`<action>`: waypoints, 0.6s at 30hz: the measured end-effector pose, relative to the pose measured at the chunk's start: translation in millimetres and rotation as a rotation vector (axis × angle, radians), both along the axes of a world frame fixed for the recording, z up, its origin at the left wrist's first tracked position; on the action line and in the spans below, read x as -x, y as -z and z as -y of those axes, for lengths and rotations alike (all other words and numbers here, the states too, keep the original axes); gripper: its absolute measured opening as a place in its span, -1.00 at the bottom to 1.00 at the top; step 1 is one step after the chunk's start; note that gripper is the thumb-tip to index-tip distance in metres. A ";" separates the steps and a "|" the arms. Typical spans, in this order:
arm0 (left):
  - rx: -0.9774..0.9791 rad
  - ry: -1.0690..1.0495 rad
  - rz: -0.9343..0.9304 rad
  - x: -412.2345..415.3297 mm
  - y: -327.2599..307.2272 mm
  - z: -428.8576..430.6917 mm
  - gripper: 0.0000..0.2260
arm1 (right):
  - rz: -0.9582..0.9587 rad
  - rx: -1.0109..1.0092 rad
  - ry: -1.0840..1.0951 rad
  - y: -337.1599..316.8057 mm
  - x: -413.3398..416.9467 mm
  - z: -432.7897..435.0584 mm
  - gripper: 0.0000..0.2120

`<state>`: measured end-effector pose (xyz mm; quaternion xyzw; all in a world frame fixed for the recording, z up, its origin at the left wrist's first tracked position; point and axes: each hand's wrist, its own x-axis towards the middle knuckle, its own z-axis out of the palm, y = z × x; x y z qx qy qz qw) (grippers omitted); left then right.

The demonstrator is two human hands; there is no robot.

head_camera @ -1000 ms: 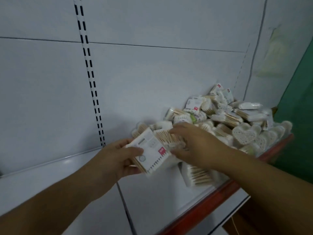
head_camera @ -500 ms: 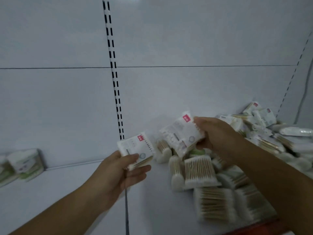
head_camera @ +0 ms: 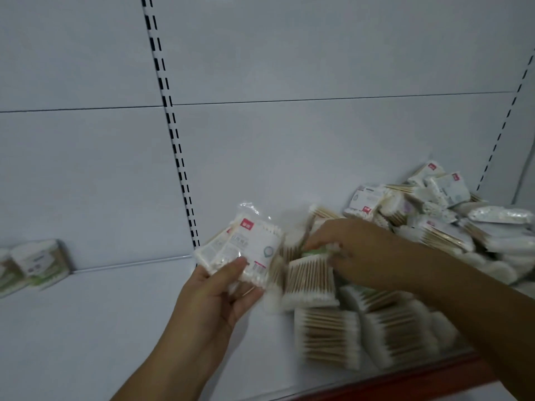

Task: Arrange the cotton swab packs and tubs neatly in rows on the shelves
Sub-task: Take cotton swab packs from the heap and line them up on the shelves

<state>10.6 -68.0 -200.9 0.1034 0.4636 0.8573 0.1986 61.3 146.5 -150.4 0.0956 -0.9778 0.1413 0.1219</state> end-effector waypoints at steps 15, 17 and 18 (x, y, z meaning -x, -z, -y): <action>-0.081 -0.220 -0.056 -18.9 15.3 9.4 -0.49 | 0.035 0.732 -0.073 -15.1 9.0 -14.6 -0.94; -0.084 -0.265 -0.085 -24.3 13.4 14.3 -0.45 | 0.179 1.116 -0.182 -21.9 5.0 10.0 -0.87; -0.086 -0.281 -0.094 -27.3 12.2 16.6 -0.41 | 0.228 1.174 -0.225 -21.4 3.3 25.3 -0.82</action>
